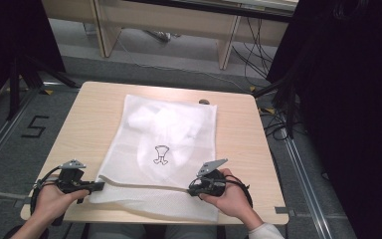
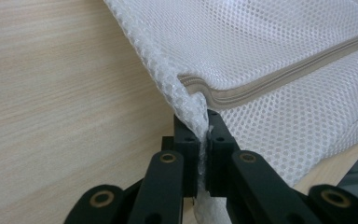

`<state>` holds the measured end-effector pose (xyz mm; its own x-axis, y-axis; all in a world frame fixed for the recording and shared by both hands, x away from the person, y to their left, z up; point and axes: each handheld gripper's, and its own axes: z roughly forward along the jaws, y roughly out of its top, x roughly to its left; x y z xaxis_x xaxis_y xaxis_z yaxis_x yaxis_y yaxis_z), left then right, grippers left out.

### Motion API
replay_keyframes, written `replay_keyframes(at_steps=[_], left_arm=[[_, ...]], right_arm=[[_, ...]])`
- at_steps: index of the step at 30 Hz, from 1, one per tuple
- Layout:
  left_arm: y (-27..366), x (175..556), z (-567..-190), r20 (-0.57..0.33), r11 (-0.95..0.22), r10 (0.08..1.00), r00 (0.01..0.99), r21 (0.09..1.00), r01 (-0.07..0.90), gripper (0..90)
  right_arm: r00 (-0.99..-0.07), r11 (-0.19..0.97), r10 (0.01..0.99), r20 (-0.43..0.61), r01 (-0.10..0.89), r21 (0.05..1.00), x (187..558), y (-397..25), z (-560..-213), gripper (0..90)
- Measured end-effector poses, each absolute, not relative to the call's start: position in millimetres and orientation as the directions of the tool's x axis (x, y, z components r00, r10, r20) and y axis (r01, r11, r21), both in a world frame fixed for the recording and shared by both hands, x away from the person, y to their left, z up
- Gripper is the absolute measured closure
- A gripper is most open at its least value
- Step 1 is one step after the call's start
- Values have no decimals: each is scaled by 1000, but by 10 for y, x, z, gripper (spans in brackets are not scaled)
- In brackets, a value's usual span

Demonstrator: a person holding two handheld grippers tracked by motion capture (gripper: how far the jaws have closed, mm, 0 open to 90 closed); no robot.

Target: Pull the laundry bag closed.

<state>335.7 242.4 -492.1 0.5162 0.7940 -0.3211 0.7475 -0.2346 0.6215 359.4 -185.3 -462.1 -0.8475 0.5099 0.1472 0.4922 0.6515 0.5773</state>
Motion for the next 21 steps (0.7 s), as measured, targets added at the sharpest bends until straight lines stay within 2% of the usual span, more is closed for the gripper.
replay_keyframes(at_steps=[12, 21], left_arm=[[2422, 3356, -4920, -322, -232, 795, 515, 622, 747, 855], [2402, 3356, -4929, -329, -206, 803, 497, 629, 750, 855]], right_arm=[[-841, 632, 517, 158, 500, 593, 3587, -1954, -4624, 825], [-831, 636, 530, 168, 521, 569, 3568, -2040, -4616, 826]])
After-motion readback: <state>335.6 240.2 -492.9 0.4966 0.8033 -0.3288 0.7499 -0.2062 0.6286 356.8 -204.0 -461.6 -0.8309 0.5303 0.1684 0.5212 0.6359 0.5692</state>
